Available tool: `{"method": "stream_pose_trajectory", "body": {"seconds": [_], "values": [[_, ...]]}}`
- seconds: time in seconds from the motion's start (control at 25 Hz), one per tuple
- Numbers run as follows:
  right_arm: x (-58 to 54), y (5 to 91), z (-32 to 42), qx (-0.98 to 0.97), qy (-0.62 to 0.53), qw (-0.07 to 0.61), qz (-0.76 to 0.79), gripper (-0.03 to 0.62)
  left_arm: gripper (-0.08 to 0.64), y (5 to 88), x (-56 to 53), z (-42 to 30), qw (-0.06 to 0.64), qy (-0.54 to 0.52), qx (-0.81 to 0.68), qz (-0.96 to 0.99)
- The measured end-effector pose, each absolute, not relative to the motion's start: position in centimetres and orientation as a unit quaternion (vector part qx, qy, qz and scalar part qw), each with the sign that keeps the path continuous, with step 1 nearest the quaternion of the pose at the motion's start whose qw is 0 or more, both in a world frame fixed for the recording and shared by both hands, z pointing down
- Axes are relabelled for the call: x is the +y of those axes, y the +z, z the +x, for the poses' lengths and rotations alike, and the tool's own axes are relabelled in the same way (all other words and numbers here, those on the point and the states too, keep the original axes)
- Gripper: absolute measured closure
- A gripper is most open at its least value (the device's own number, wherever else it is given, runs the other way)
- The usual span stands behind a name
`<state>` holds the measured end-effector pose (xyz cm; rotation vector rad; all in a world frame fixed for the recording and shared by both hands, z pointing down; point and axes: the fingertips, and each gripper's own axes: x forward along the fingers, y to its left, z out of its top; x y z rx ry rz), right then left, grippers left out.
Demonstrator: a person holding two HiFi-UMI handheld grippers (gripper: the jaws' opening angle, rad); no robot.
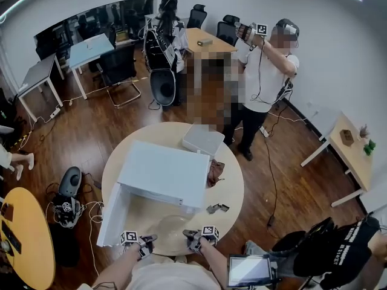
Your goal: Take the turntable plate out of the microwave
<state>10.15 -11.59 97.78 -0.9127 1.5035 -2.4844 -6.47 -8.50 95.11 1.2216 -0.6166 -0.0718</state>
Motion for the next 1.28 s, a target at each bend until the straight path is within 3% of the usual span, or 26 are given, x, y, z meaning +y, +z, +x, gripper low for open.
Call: {"method": "stream_pose_trajectory", "body": {"seconds": [1.28], "values": [[-12.4, 99.6, 9.1, 0.471, -0.827, 0.041, -0.304, 0.565, 0.518, 96.6, -9.7, -7.6, 0.782, -0.018, -0.29, 0.551]]}}
